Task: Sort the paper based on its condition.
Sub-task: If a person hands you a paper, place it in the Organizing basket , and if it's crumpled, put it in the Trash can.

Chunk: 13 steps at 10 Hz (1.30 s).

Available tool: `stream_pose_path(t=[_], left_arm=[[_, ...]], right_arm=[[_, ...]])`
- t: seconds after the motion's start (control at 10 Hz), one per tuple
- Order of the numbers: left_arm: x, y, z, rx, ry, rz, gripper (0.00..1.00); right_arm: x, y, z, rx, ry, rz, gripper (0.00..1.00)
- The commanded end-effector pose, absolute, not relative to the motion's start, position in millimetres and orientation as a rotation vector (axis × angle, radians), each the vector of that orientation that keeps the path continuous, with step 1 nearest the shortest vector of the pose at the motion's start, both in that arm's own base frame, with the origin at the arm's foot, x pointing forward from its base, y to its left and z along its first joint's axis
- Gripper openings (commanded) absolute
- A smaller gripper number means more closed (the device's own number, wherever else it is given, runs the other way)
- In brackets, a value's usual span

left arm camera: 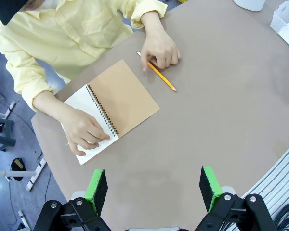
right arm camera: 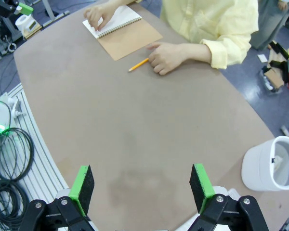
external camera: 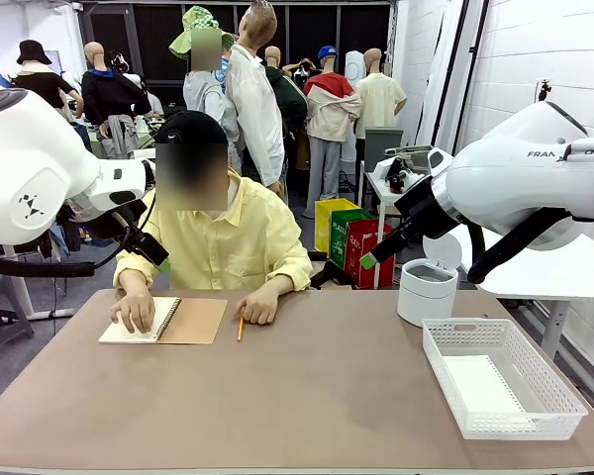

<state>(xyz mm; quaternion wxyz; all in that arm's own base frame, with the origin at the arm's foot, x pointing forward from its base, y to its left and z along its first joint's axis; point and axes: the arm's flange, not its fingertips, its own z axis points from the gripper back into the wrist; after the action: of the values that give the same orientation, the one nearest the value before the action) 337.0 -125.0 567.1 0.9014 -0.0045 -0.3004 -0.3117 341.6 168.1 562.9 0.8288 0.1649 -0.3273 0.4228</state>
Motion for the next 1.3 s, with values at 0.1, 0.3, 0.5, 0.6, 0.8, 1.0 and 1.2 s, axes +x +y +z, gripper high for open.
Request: stream_pose_path(t=[0.1,0.3,0.5,0.6,0.8,1.0,1.2], left_arm=[[337.2,-124.1,567.7,-0.009,-0.623,-0.645,1.0],[337.2,-124.1,567.7,-0.009,-0.623,-0.645,1.0],[337.2,-124.1,567.7,-0.009,-0.623,-0.645,1.0],[337.2,-124.1,567.7,-0.009,-0.623,-0.645,1.0],[337.2,-124.1,567.7,-0.009,-0.623,-0.645,1.0],[337.2,-124.1,567.7,-0.009,-0.623,-0.645,1.0],[337.2,-124.1,567.7,-0.009,-0.623,-0.645,1.0]], right_arm=[[342.2,168.2,562.6,0.35,-0.693,0.897,1.0],[342.2,168.2,562.6,0.35,-0.693,0.897,1.0],[342.2,168.2,562.6,0.35,-0.693,0.897,1.0],[342.2,168.2,562.6,0.35,-0.693,0.897,1.0],[342.2,168.2,562.6,0.35,-0.693,0.897,1.0],[342.2,168.2,562.6,0.35,-0.693,0.897,1.0],[342.2,168.2,562.6,0.35,-0.693,0.897,1.0]])
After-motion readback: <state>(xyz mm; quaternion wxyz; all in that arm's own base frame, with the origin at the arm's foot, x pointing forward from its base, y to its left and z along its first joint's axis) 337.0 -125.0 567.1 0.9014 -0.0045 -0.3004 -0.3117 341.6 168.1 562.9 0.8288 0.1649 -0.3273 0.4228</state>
